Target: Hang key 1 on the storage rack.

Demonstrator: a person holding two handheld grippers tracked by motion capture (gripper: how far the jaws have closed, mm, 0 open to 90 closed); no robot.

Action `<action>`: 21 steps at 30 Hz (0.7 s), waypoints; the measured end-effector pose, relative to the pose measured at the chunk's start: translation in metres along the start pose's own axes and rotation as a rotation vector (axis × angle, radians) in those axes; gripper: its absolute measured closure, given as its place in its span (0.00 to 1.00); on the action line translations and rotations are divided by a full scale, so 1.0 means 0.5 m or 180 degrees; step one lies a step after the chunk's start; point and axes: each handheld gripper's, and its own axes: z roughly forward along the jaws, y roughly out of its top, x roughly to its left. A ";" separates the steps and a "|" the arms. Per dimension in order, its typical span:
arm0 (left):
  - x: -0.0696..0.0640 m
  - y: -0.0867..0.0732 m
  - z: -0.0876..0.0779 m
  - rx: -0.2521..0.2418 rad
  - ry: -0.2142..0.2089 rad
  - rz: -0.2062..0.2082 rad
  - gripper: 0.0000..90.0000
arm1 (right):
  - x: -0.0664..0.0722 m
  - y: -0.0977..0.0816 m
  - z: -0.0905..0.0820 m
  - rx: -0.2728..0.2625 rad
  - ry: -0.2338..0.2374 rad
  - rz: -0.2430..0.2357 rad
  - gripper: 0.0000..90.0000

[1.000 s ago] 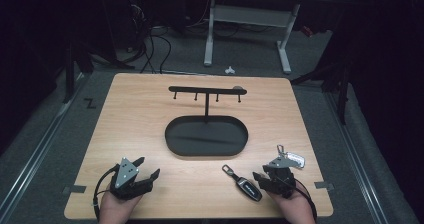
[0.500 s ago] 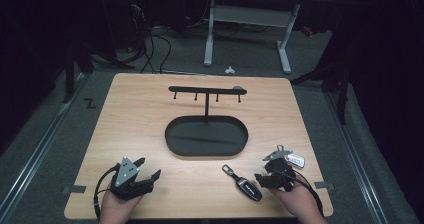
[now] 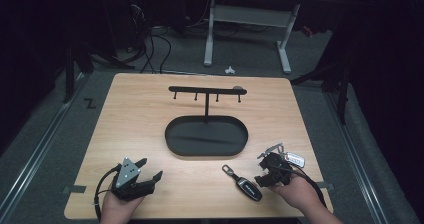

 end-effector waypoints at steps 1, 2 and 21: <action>0.000 0.001 -0.001 -0.0013 -0.0003 -0.0004 0.33 | -0.002 0.003 -0.002 0.0039 -0.0020 -0.0017 0.42; 0.000 0.001 -0.002 -0.0016 -0.0023 -0.0015 0.33 | -0.003 0.006 -0.003 0.0070 -0.0013 -0.0026 0.42; -0.013 0.010 0.002 0.0146 -0.0088 0.0129 0.18 | 0.000 0.057 -0.009 0.0667 0.0065 -0.0094 0.38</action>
